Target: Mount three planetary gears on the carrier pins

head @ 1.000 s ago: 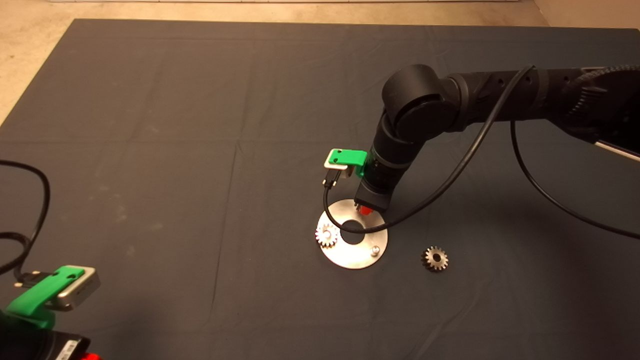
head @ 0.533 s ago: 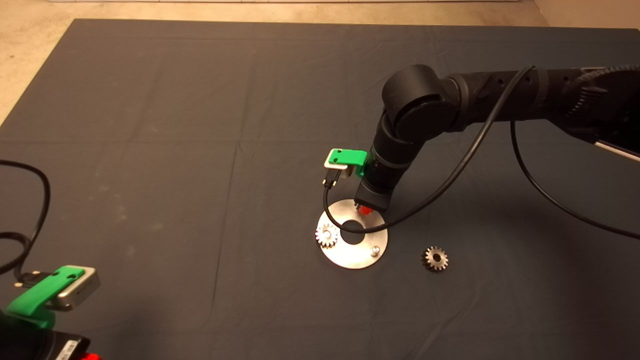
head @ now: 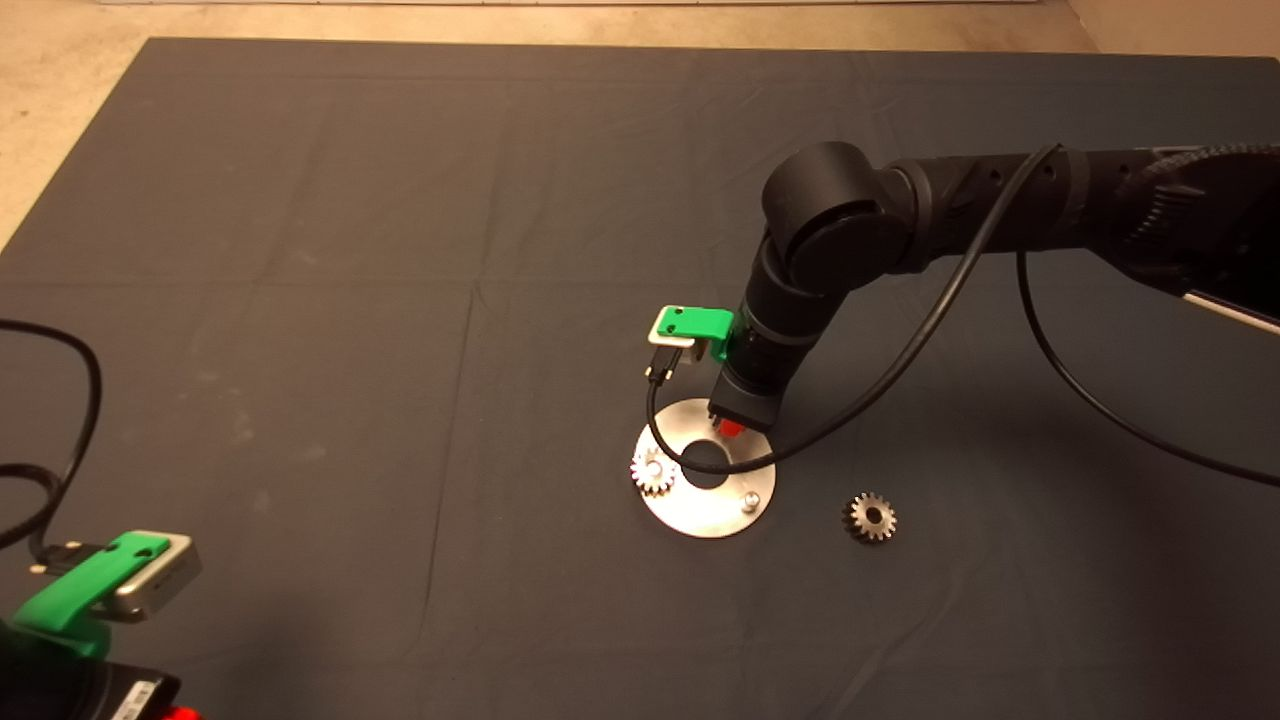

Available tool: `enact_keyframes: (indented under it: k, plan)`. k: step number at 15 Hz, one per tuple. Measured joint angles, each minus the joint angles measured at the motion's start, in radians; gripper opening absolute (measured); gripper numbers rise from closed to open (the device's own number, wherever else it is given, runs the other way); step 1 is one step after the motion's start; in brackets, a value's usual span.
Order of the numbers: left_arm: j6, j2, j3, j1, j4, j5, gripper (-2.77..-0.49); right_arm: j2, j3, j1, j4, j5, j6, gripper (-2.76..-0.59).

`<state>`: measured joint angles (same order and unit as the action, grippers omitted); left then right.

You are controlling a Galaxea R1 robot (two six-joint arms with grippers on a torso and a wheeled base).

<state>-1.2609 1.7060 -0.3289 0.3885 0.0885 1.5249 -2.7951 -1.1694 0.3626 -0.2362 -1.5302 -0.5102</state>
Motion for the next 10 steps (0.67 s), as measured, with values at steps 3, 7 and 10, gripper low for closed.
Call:
enact_keyframes:
  k: [3, 7, 10]
  plan:
    - [0.002, 0.000, 0.000, 0.000, 0.000, 0.000, -0.64, 0.000, -0.003, -0.003, -0.016, 0.000, 0.000, -2.25]
    - [0.002, 0.000, 0.000, 0.000, 0.000, 0.000, -0.64, 0.000, -0.015, -0.009, -0.029, 0.000, 0.000, -2.25]
    - [0.002, 0.000, 0.000, 0.000, 0.000, 0.000, -0.64, 0.000, -0.020, -0.009, -0.033, 0.000, 0.000, -2.25]
